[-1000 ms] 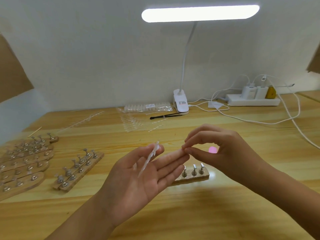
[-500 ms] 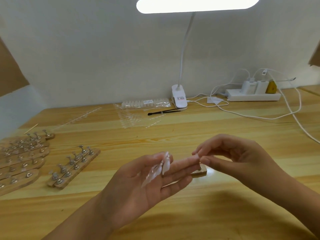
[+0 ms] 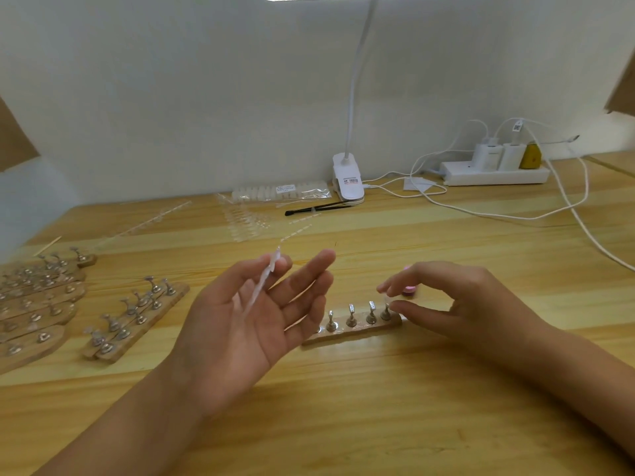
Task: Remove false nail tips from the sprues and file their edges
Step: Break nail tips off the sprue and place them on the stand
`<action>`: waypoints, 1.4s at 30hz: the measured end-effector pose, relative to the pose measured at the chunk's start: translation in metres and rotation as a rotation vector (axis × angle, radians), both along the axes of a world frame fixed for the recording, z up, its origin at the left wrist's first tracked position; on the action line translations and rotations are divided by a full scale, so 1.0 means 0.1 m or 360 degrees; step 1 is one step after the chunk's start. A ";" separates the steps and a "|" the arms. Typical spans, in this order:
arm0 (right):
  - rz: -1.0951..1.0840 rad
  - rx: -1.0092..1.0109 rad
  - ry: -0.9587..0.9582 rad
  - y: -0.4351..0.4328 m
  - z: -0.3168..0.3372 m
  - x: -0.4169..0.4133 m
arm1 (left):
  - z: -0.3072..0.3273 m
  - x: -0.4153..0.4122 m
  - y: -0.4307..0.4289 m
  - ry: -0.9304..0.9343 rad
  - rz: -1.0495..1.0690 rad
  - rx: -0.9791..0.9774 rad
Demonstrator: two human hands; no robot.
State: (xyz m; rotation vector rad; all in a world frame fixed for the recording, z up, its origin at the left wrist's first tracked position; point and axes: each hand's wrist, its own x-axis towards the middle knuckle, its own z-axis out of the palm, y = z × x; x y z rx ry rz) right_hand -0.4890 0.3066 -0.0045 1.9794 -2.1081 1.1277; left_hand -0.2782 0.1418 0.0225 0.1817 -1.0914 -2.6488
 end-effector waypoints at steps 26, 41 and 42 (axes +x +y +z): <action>0.0002 -0.0398 -0.0276 0.04 0.12 0.16 | -0.02 0.00 0.18 -0.0419 0.0313 -0.1104; 0.0279 -0.0164 -0.0383 -0.02 0.11 0.48 | -0.08 0.00 0.27 -0.0564 0.0097 -0.1507; 0.0275 -0.0181 -0.0401 -0.01 0.12 0.49 | -0.07 0.00 0.27 -0.0552 0.0092 -0.1512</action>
